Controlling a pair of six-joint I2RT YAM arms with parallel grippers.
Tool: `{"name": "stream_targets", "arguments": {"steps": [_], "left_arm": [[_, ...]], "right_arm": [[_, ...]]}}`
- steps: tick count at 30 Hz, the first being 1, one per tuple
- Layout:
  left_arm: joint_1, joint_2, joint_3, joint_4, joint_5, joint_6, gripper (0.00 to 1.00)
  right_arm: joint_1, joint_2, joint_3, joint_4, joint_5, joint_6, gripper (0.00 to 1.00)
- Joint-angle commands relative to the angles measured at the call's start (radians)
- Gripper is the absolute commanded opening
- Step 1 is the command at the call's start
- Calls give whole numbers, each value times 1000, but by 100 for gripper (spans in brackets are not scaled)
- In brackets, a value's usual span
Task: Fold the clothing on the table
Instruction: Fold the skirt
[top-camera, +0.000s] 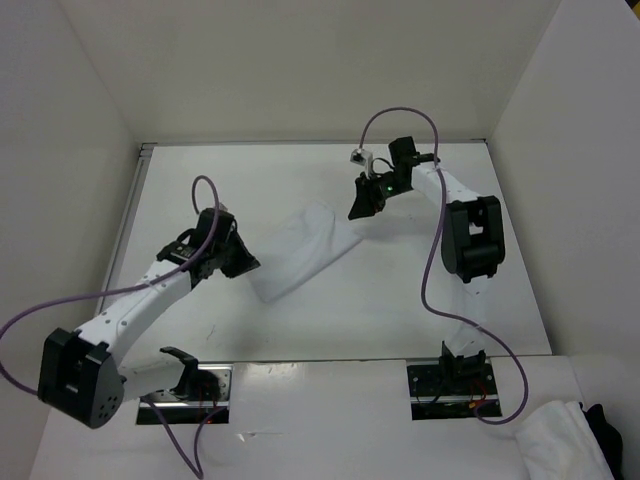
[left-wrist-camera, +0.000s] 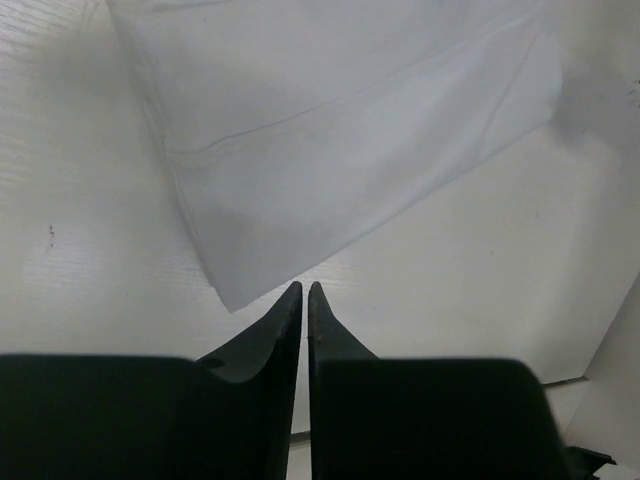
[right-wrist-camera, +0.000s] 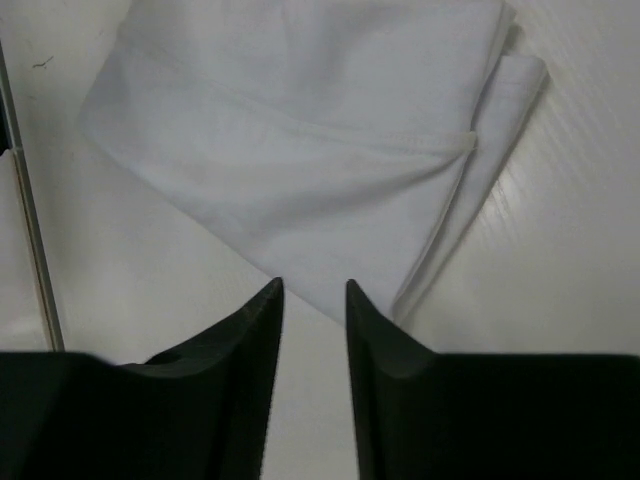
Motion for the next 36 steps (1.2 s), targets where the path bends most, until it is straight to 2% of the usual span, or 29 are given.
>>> {"name": "stream_targets", "arguments": {"steps": [1, 2, 4, 5, 6, 8, 10, 12, 13, 15, 16, 17, 24, 28, 33, 36], "left_arm": [[-23, 123, 54, 72, 18, -1, 13], [-38, 155, 74, 72, 8, 10, 19], [-64, 250, 136, 72, -15, 10, 22], [-75, 281, 157, 72, -25, 10, 24], [-86, 336, 179, 72, -34, 10, 24], [-116, 382, 236, 72, -52, 10, 26], [-126, 434, 260, 72, -89, 0, 27], [-145, 469, 279, 50, -103, -13, 27], [-146, 470, 279, 50, -103, -24, 27], [-155, 480, 265, 41, -132, -35, 27], [-155, 480, 265, 41, -132, -35, 27], [-155, 480, 253, 41, -132, -35, 27], [-155, 490, 230, 41, -132, -35, 27], [-155, 490, 230, 41, -132, -35, 27], [-155, 499, 220, 41, -132, -35, 27], [-155, 508, 220, 41, -132, -44, 27]], "right_arm": [[19, 54, 35, -13, 15, -4, 36], [19, 63, 35, 8, 34, 8, 43], [19, 72, 35, 39, 89, 36, 52], [28, 73, 35, 39, 98, 36, 60], [28, 73, 46, 39, 98, 45, 72], [39, 73, 55, 39, 108, 45, 80], [39, 82, 98, 26, 80, 45, 76], [60, 91, 127, 16, 55, 45, 63], [60, 102, 147, 16, 55, 45, 61], [72, 114, 156, 39, 87, 91, 63], [82, 129, 171, 48, 101, 91, 76], [82, 138, 181, 48, 115, 91, 79], [111, 295, 377, 22, 202, 96, 79], [120, 326, 440, 42, 244, 137, 79], [120, 346, 454, 32, 267, 126, 65], [120, 355, 445, 21, 267, 114, 63]]}}
